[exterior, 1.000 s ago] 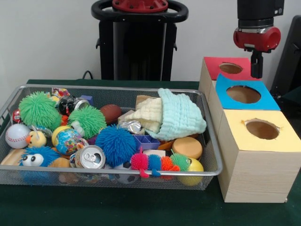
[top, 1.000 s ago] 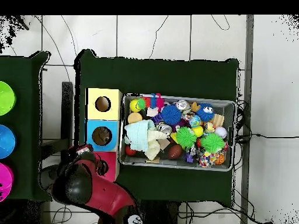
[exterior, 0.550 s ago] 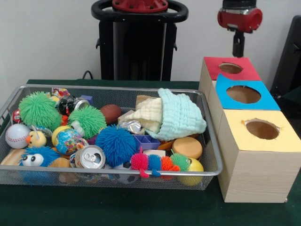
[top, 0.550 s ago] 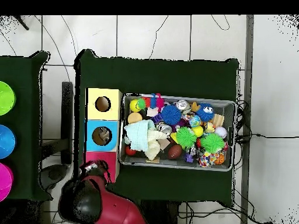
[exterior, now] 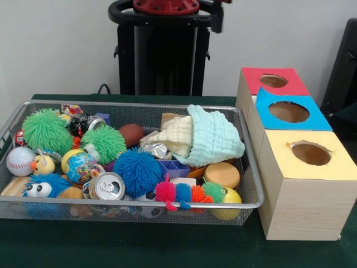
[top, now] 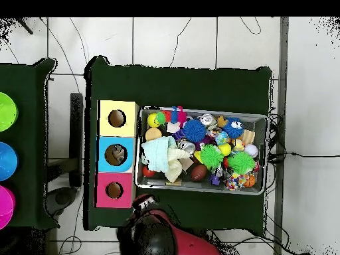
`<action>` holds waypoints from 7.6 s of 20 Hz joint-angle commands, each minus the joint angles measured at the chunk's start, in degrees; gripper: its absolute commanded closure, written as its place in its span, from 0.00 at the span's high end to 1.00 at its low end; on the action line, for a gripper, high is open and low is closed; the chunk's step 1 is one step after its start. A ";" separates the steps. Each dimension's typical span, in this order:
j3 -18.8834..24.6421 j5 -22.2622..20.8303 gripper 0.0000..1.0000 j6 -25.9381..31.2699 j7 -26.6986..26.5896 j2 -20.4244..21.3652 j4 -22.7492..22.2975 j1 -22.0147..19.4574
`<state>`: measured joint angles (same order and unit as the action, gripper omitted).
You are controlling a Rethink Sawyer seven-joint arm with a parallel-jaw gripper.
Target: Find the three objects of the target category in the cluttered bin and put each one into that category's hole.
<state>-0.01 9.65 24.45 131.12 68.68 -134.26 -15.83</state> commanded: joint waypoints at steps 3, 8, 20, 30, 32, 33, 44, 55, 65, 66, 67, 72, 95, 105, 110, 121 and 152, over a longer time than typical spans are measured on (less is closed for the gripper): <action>25.65 -14.86 0.00 3.96 -45.25 3.84 5.47 -25.25; 35.67 -19.35 0.00 0.03 -47.49 3.50 3.79 -33.97; 31.00 -29.94 0.00 -8.96 -34.00 -7.78 7.18 -29.51; 27.25 -31.23 0.00 -9.17 -30.82 -18.08 11.79 -29.76; 25.13 -29.53 0.00 -8.64 -28.30 -20.57 12.07 -30.19; 24.52 -28.37 0.00 -9.27 -27.02 -21.53 11.91 -30.90; 15.93 -25.79 0.00 -13.80 -20.18 -23.77 15.11 -26.95; 16.64 -19.06 0.00 -14.76 -20.76 -22.79 13.65 -28.16; 21.50 -19.54 0.00 -6.98 -29.65 -22.82 15.01 -33.62; 21.69 -19.86 0.00 -6.97 -30.03 -23.15 15.34 -33.88; 21.88 -20.18 0.00 -6.95 -30.40 -23.48 15.66 -34.13; 23.33 -20.83 0.00 -4.63 -32.88 -24.98 18.34 -35.86; 25.68 -25.55 0.00 14.28 -46.13 -37.60 46.28 -35.52; 27.99 -30.25 0.00 20.66 -49.66 -35.06 44.57 -39.53; 29.09 -33.13 0.00 21.52 -50.22 -36.47 46.62 -40.42; 29.19 -35.55 1.00 18.25 -44.00 -36.91 44.90 -40.14; 28.94 -47.16 1.00 18.70 -49.21 -44.54 46.08 -41.24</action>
<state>25.47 -33.42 39.55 98.63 30.00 -90.22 -56.58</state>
